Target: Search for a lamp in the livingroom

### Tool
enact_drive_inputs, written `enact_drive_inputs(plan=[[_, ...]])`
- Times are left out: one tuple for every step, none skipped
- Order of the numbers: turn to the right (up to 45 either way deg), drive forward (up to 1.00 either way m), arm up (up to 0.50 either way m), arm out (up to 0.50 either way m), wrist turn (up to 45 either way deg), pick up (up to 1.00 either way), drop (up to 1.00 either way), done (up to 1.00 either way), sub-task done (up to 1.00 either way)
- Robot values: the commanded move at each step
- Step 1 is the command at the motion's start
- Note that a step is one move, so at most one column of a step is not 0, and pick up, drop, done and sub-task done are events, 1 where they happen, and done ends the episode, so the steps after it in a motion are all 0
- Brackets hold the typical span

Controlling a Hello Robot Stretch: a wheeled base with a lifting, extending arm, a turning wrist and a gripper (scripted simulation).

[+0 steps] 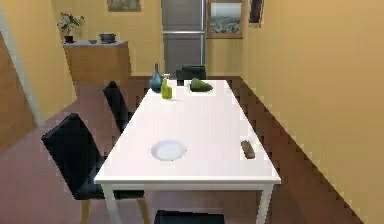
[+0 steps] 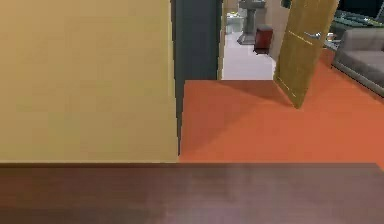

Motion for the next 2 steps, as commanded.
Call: enact_drive_inputs(plan=[[-45.0, 0.00, 0.00, 0.00, 0.0, 0.00, 0.00, 0.00, 0.00], [-45.0, 0.00, 0.00, 0.00, 0.0, 0.00, 0.00, 0.00, 0.00]])
